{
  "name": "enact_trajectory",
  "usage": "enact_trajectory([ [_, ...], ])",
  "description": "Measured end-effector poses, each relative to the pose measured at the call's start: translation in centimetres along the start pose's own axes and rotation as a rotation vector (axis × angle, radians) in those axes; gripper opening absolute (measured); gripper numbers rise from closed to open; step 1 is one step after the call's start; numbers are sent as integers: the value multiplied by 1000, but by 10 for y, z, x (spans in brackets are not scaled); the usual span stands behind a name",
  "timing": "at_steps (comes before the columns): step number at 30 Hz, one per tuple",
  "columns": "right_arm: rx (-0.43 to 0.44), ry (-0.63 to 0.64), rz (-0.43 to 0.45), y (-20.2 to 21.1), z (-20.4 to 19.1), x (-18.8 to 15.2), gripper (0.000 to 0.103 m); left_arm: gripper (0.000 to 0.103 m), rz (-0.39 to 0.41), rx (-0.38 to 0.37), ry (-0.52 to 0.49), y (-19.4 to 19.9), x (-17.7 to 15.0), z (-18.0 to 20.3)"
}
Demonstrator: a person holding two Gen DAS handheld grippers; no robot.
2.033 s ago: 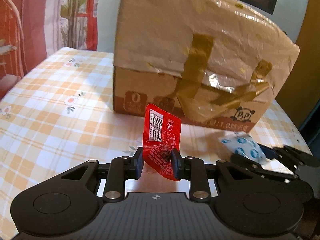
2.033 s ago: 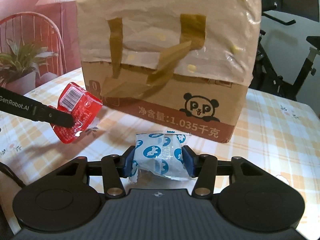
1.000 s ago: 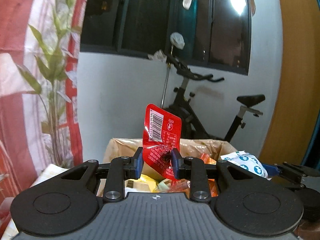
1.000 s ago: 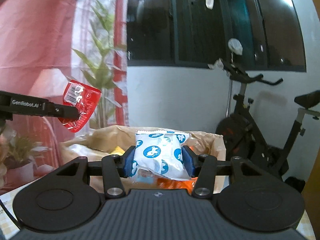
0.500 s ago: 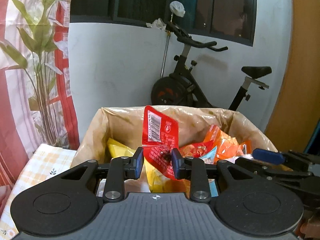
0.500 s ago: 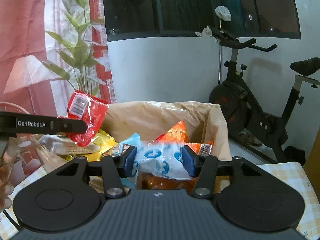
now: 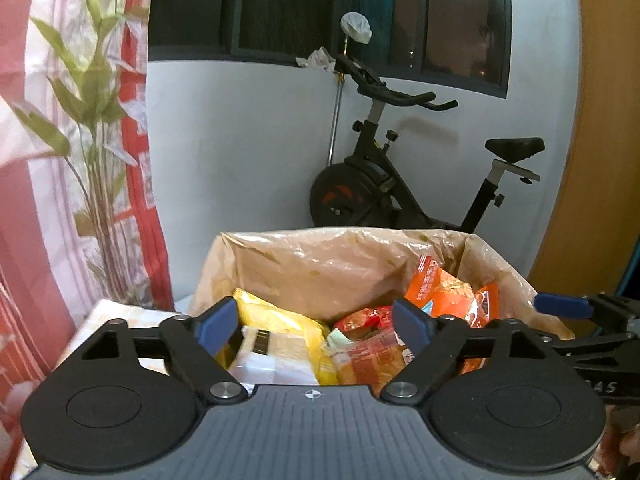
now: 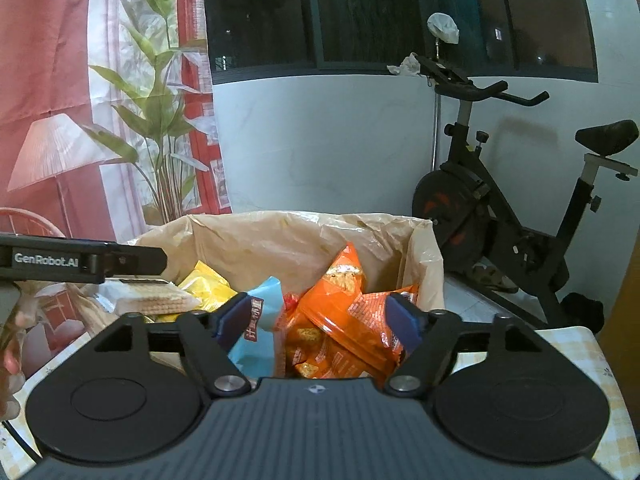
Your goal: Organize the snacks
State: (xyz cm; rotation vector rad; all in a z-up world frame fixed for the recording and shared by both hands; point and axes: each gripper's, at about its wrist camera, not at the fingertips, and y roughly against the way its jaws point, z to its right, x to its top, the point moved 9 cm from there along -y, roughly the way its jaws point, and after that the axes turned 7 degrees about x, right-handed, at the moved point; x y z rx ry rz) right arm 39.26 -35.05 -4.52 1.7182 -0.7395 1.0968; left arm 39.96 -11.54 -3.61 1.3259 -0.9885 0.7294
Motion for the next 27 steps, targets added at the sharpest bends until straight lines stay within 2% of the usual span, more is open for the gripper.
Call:
enact_trajectory([
  [2, -2, -7, -2, 6, -2, 2, 91, 88, 9, 5, -7, 10, 3, -2],
  [8, -21, -38, 13, 29, -9, 12, 100, 94, 42, 22, -10, 42, 11, -6],
  [15, -61, -56, 60, 63, -18, 26, 103, 96, 115, 123, -48, 83, 20, -6],
  [20, -101, -64, 68, 85, -25, 32, 103, 96, 141, 125, -14, 109, 23, -9],
  [24, -124, -64, 81, 105, -30, 34, 103, 96, 143, 193, -30, 124, 20, -12],
  [27, -128, -62, 92, 119, -35, 33, 103, 96, 142, 188, -25, 133, 15, -14],
])
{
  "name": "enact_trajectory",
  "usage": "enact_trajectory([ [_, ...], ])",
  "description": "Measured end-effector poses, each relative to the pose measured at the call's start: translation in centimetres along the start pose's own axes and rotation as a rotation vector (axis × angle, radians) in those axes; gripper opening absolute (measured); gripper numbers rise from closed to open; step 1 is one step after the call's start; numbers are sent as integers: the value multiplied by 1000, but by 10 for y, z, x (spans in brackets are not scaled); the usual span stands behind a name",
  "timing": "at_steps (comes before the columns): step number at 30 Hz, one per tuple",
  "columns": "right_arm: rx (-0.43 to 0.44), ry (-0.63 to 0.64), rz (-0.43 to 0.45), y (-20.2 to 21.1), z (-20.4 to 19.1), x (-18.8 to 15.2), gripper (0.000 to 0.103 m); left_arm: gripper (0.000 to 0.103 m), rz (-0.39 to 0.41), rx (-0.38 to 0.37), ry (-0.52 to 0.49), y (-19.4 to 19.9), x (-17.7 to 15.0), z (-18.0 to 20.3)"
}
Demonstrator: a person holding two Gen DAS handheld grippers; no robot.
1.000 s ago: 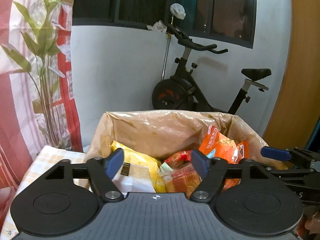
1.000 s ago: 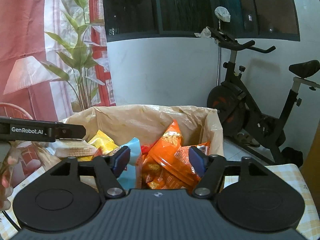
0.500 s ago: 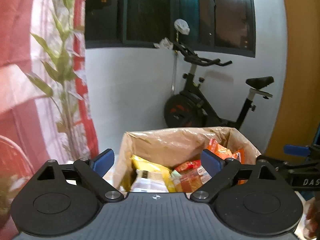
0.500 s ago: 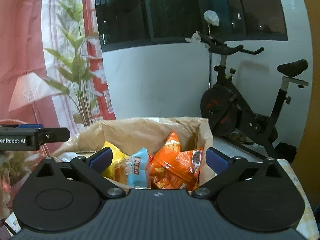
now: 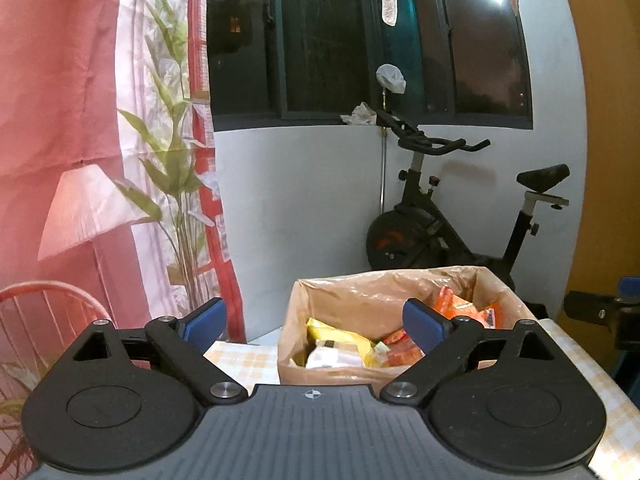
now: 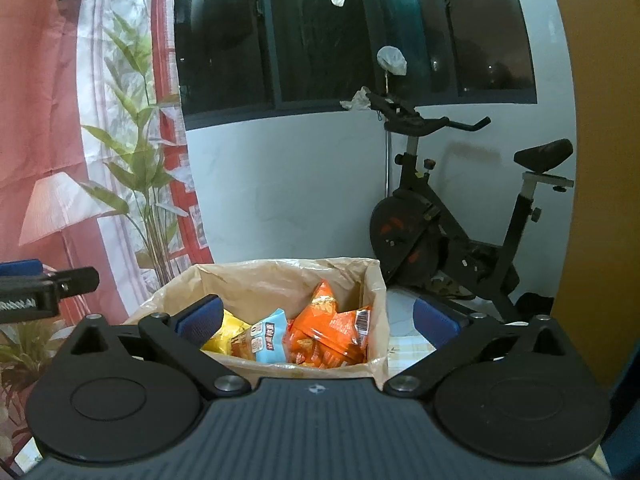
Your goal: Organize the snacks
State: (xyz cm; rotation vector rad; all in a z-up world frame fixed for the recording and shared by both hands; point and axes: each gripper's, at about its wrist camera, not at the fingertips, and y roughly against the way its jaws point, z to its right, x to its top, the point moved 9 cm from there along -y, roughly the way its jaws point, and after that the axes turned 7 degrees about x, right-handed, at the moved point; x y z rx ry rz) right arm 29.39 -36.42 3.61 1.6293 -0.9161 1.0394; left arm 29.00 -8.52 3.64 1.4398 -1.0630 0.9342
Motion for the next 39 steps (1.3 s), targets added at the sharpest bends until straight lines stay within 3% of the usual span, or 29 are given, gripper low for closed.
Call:
enact_trajectory([
  [4, -7, 13, -7, 10, -3, -1, 103, 96, -9, -31, 28, 7, -4, -3],
  [39, 3, 30, -13, 25, -10, -4, 103, 96, 6, -43, 45, 18, -4, -6],
])
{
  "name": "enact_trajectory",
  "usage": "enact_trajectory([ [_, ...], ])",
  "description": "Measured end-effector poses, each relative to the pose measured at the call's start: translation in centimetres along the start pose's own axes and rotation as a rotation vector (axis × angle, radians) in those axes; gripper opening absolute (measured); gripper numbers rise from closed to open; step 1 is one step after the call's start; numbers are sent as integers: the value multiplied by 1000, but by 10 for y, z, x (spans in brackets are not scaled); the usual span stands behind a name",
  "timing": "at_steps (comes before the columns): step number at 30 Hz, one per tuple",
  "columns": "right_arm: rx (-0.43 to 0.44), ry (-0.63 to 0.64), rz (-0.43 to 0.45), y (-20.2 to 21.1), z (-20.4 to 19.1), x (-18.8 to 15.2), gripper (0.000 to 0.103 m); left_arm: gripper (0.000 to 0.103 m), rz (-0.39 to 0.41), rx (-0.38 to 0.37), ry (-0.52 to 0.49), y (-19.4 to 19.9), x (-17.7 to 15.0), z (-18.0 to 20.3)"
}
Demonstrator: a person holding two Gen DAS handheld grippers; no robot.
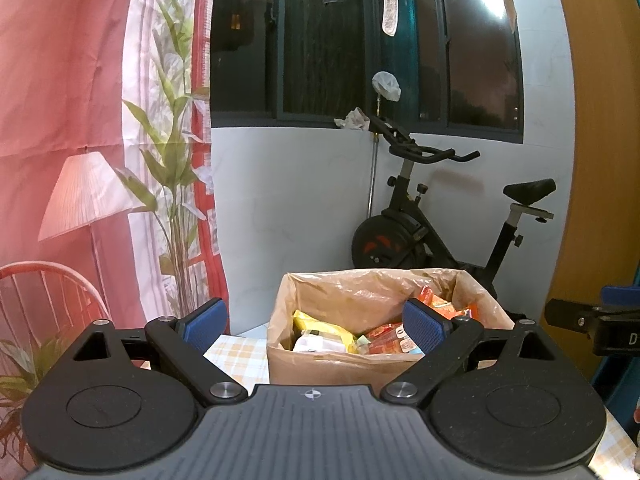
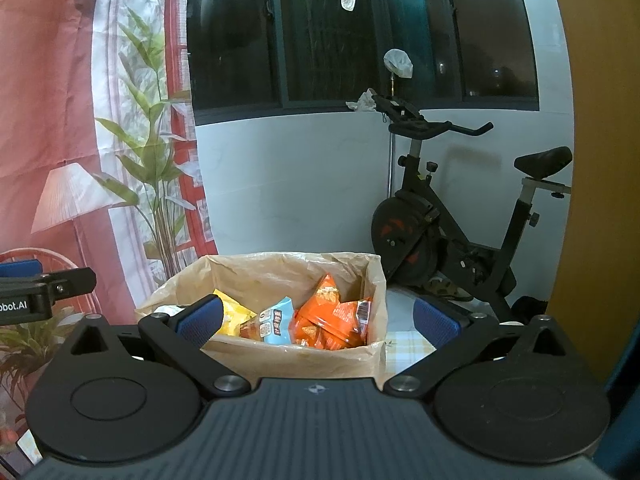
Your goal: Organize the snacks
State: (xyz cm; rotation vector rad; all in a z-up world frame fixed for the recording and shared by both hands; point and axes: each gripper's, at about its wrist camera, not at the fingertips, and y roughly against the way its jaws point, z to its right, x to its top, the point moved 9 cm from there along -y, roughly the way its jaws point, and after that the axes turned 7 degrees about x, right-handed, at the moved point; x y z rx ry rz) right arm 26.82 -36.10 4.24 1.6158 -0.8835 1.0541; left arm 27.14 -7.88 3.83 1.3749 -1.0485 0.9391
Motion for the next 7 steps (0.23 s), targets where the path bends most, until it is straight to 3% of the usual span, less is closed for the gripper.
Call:
enact_trajectory([
  [7, -6, 9, -3, -1, -1, -1, 103, 96, 2, -2, 5, -1, -1, -1],
])
